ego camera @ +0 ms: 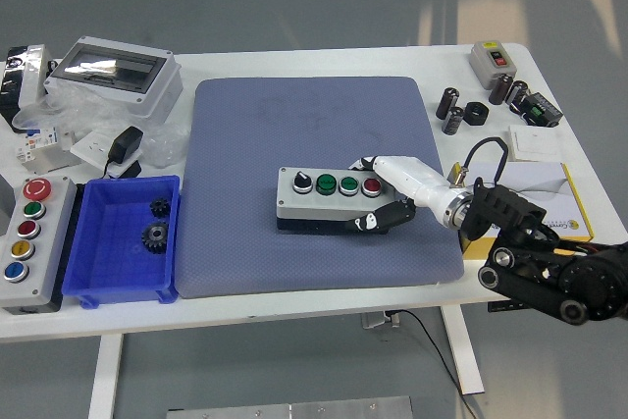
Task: Pick up the button,place it on the desk,press the button,press the button
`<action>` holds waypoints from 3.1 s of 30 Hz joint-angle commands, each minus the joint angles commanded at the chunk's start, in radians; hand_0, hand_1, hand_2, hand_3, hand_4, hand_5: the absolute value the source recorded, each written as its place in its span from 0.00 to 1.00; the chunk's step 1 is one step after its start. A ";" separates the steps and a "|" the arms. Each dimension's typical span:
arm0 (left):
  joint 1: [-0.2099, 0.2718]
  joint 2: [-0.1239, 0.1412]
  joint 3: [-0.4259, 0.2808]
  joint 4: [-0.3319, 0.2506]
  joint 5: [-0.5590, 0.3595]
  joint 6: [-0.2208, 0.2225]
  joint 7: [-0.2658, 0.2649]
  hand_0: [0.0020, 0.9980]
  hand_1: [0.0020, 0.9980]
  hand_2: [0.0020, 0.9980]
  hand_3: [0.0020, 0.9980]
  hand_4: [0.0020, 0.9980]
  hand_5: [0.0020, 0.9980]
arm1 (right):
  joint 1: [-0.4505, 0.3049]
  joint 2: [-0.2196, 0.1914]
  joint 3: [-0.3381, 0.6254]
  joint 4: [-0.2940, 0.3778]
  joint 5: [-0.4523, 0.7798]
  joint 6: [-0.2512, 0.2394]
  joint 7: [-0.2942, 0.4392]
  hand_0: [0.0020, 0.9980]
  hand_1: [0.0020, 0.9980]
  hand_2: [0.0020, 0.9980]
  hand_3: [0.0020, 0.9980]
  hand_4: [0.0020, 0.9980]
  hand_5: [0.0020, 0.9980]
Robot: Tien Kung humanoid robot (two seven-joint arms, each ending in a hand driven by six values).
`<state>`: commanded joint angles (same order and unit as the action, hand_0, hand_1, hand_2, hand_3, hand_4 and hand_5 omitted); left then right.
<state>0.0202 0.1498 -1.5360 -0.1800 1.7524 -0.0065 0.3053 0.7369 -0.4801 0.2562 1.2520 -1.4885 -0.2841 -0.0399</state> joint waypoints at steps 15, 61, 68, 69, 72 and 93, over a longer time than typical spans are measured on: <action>-0.001 0.000 0.000 0.000 0.002 0.000 0.002 0.62 0.57 0.53 0.59 0.60 0.23 | 0.009 -0.014 -0.020 0.013 0.043 0.009 0.005 0.90 0.88 0.89 1.00 0.36 0.09; -0.008 0.008 -0.028 0.000 0.054 -0.021 -0.003 0.62 0.56 0.53 0.58 0.59 0.21 | -0.006 -0.075 0.090 0.064 0.224 0.189 0.017 1.00 1.00 1.00 1.00 0.55 0.10; -0.005 0.009 -0.032 0.000 0.060 -0.023 -0.004 0.62 0.56 0.52 0.59 0.58 0.19 | -0.013 -0.082 0.104 0.073 0.248 0.197 0.021 1.00 1.00 1.00 1.00 0.63 0.14; -0.003 0.009 -0.032 0.000 0.061 -0.024 -0.004 0.62 0.56 0.52 0.59 0.58 0.19 | -0.014 -0.088 0.111 0.079 0.256 0.202 0.022 1.00 1.00 1.00 1.00 0.66 0.13; 0.000 0.008 -0.034 0.000 0.062 -0.026 -0.005 0.62 0.56 0.52 0.59 0.58 0.19 | -0.017 -0.105 0.135 0.099 0.287 0.218 0.025 1.00 1.00 1.00 1.00 0.66 0.13; 0.000 0.000 -0.032 0.000 0.053 -0.025 0.005 0.62 0.55 0.52 0.58 0.58 0.16 | 0.035 -0.203 0.383 0.354 0.313 0.461 -0.444 0.78 0.87 0.89 1.00 0.53 0.28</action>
<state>0.0203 0.1502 -1.5679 -0.1800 1.8058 -0.0319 0.3099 0.7720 -0.6833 0.6396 1.6064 -1.1755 0.1767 -0.4835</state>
